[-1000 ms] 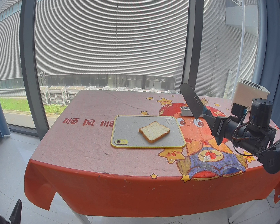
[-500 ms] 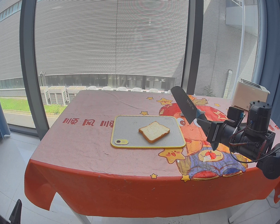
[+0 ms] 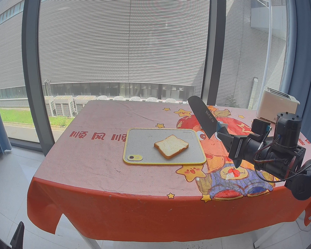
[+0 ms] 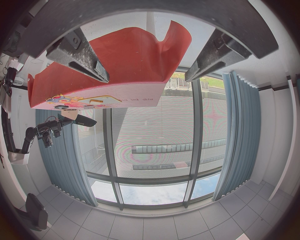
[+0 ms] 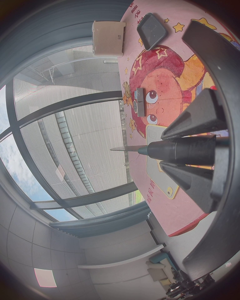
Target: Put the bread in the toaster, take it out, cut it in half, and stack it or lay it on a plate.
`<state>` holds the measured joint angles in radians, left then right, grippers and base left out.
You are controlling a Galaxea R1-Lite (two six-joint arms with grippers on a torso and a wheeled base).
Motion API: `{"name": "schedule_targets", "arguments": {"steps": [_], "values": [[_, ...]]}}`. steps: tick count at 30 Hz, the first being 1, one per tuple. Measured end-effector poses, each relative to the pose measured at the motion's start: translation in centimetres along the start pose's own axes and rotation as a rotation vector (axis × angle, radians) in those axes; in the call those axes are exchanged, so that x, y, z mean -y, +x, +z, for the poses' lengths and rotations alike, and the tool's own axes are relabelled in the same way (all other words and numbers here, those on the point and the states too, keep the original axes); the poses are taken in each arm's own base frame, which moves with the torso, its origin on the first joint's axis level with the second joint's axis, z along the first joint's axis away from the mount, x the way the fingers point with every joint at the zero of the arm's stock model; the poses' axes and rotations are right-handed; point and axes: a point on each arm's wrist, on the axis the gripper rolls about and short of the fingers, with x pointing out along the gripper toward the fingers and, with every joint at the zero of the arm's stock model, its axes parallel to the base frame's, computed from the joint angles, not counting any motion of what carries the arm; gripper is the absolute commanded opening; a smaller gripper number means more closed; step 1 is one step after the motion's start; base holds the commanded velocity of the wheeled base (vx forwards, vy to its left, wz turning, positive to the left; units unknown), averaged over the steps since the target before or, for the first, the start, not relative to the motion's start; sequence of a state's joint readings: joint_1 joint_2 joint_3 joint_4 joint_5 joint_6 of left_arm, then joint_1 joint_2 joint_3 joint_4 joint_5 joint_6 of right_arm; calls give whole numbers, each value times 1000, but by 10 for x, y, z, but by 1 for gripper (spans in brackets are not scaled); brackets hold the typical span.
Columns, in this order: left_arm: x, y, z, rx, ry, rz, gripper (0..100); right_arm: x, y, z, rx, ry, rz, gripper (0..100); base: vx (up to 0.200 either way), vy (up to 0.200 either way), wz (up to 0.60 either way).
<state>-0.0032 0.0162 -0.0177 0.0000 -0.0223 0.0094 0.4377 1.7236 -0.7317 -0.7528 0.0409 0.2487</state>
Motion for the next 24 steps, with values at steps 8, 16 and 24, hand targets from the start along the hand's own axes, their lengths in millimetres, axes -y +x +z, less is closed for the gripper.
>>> {"name": "schedule_targets", "arguments": {"steps": [8, 16, 24], "values": [[0, 0, 0, 0, 0, 0, 100, -3, 0, -4, -13, -4, 10, 0, 0, 0, 0], [0, 0, 0, -3, 0, 1, 100, -4, -1, -3, -10, -6, 13, 0, 0, 0, 0], [0, 0, 0, -2, 0, 1, 100, -15, -3, -13, -45, -39, 48, 0, 0, 0, 0]]}}
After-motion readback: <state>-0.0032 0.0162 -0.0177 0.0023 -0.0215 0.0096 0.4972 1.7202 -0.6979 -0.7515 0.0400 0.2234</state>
